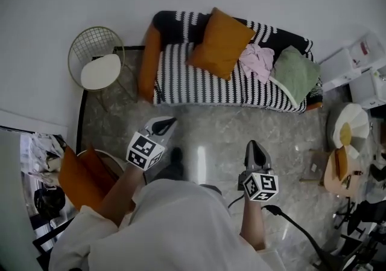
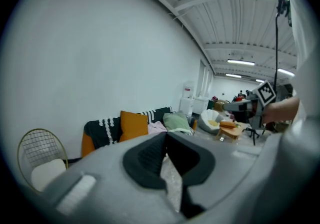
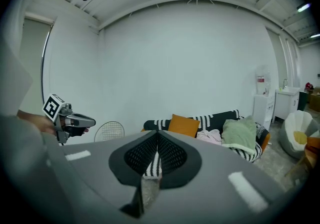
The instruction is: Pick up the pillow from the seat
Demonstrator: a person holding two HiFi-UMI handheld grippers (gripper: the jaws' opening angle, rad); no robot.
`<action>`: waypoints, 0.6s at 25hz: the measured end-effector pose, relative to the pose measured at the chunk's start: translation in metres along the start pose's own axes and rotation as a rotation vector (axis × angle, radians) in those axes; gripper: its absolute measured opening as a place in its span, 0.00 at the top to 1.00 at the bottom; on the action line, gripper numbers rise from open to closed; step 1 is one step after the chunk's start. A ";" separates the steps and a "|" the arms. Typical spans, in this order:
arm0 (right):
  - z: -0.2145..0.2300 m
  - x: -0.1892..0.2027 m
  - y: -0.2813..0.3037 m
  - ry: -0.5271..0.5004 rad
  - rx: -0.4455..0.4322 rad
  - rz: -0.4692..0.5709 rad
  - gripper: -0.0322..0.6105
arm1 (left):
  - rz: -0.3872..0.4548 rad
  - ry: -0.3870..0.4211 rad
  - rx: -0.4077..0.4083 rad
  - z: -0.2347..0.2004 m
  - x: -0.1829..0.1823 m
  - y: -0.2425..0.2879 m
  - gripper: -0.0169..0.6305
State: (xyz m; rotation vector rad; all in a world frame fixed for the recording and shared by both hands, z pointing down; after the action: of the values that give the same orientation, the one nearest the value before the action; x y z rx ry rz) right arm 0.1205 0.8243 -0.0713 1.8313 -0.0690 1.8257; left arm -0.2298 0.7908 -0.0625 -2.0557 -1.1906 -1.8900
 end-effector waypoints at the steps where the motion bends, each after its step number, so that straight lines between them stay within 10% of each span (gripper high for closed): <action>1: -0.001 -0.004 0.008 -0.002 0.002 -0.002 0.94 | 0.000 -0.001 0.004 -0.008 -0.004 0.003 0.97; 15: -0.013 -0.031 0.095 -0.033 0.061 -0.042 0.94 | -0.021 0.004 0.042 -0.098 -0.029 0.036 0.97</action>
State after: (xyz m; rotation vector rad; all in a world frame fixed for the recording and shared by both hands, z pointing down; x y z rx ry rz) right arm 0.0678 0.7387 -0.0697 1.8906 0.0132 1.7871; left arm -0.2845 0.6977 -0.0520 -2.0259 -1.2445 -1.8608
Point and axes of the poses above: the fingertips, and each gripper's own axes: y forward along the fingers, z to its right, x out of its underside, the point moved 9 cm from there along -y, backward along the fingers, and after that the axes turned 7 degrees about -y, right-handed, at the moved point
